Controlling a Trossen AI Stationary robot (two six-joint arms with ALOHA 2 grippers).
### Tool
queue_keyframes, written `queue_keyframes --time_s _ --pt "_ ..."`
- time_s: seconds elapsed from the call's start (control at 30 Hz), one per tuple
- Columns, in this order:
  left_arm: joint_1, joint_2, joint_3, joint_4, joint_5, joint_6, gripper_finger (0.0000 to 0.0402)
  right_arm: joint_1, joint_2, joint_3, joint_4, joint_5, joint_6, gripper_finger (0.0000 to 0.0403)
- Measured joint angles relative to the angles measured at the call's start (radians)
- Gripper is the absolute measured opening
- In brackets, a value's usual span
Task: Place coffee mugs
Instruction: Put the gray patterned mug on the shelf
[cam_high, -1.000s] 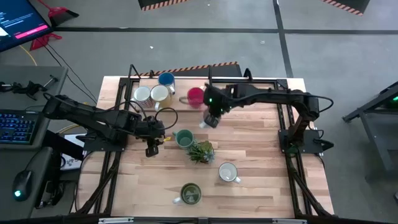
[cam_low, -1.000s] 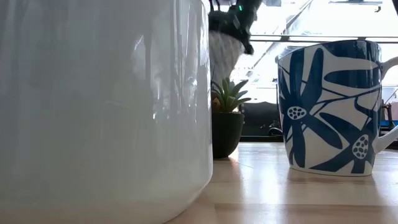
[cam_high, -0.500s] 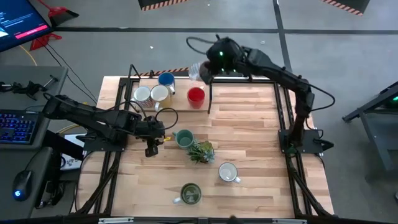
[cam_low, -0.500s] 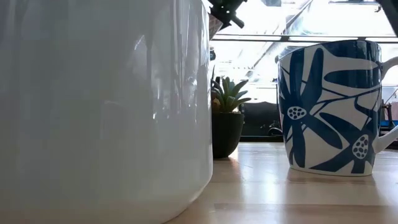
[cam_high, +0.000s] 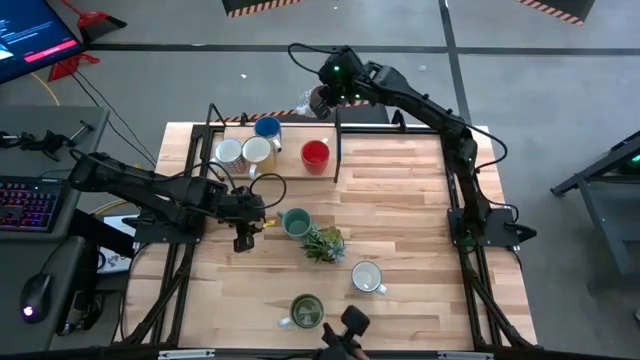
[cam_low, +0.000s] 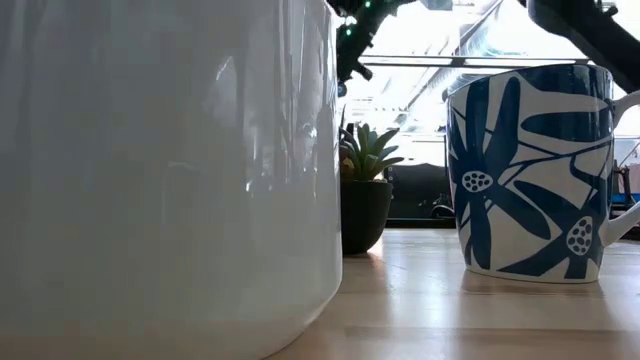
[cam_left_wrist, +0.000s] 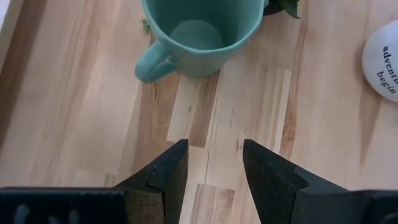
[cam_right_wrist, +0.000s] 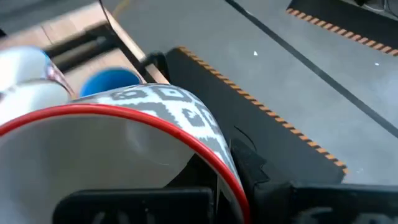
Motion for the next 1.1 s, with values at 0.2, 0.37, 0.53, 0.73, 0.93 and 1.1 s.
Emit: queue_keyframes --time_s 0.2,0.37,0.53,0.73,0.93,1.1 --pt "0.0 0.0 0.0 -0.001 0.0 0.0 0.0145 0.034 0.03 0.012 -0.033 -0.031 -0.02 0.0" --pt "0.0 0.0 0.0 -0.001 0.0 -0.001 0.0145 0.101 0.037 0.009 -0.101 0.002 -0.057 0.0" --pt "0.0 0.0 0.0 -0.001 0.0 -0.001 0.0145 0.173 0.035 0.01 -0.152 0.006 -0.058 0.0" --pt "0.001 0.0 0.0 -0.001 -0.001 -0.002 0.0145 0.251 0.034 0.01 -0.218 0.051 -0.064 0.0" --pt "0.0 0.0 0.0 -0.001 -0.001 -0.003 0.0145 0.299 0.026 0.01 -0.382 0.058 0.001 0.0" --pt "0.0 0.0 0.0 -0.001 -0.001 -0.004 0.0145 0.323 0.026 0.01 -0.443 0.065 0.071 0.0"
